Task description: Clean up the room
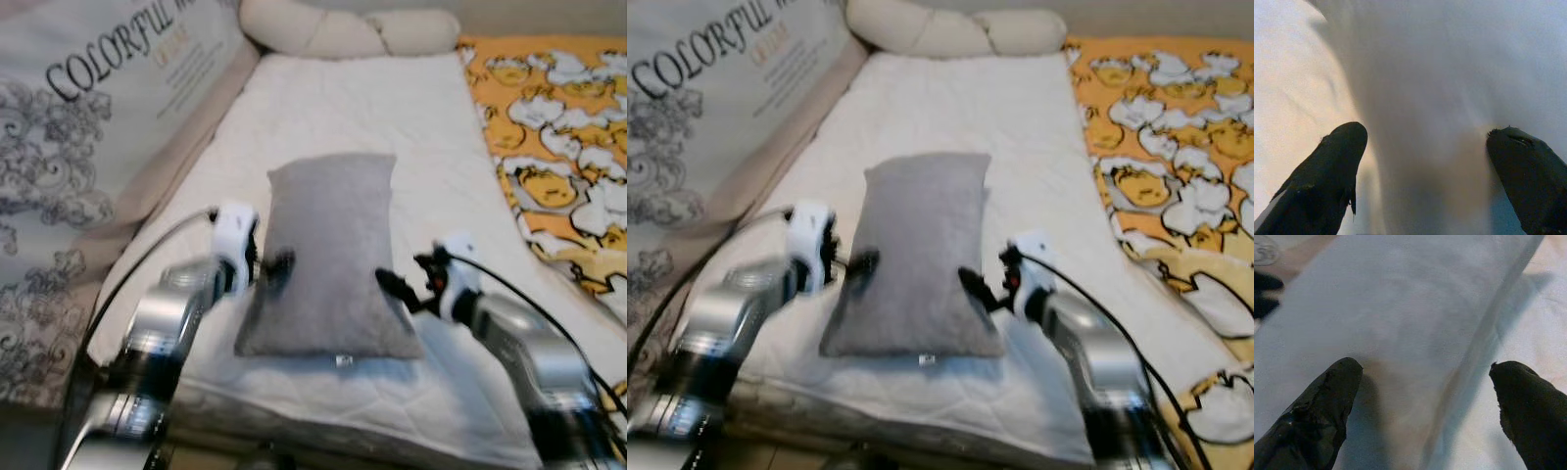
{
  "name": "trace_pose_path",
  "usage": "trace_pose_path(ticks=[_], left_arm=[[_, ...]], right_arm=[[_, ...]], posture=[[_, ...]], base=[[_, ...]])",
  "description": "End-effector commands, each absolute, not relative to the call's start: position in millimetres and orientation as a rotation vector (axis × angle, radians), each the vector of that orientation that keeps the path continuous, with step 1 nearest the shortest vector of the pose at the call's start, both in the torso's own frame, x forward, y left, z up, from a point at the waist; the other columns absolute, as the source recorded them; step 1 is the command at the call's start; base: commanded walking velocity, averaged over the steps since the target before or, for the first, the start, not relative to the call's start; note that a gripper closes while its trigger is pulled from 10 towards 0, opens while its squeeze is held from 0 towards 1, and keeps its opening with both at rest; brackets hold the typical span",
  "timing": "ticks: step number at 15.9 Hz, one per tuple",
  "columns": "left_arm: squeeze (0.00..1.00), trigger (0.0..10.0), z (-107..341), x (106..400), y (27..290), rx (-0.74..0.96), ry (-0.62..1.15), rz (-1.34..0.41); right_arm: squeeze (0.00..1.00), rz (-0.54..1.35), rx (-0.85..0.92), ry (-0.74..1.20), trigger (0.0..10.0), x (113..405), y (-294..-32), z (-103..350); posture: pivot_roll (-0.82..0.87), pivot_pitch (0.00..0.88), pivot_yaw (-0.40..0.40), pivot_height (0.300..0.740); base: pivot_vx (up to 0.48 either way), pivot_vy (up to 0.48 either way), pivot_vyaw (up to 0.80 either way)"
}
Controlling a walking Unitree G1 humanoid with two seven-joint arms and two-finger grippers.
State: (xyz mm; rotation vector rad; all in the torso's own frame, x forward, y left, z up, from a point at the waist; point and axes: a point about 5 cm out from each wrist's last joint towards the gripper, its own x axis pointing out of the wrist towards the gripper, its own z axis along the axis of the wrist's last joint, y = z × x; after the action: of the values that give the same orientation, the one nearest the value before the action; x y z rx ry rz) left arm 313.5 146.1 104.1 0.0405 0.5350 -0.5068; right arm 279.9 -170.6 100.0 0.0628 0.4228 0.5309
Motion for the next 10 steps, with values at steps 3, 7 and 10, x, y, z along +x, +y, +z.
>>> trace_pose_path(ticks=[3,7,10], left_arm=[[0.00,10.0,116.3,291.9,141.6,0.006,0.570,-0.638],[0.09,10.0,123.8,308.3,163.3,0.075,0.434,-0.522],[1.00,10.0,120.8,331.1,180.9,-0.084,0.362,-0.419]], right_arm=[[0.00,0.547,0.089,0.420,10.0,260.9,-185.8,123.6],[0.00,0.282,0.069,0.411,10.0,270.1,-224.8,118.3],[0.00,0.252,0.304,0.355,10.0,289.5,-219.7,106.9]], posture=[[-0.02,0.000,0.079,0.740],[-0.02,0.000,0.085,0.740],[-0.03,0.000,0.101,0.740]], base=[[0.000,0.000,0.00],[0.000,0.000,0.00],[0.000,0.000,0.00]])
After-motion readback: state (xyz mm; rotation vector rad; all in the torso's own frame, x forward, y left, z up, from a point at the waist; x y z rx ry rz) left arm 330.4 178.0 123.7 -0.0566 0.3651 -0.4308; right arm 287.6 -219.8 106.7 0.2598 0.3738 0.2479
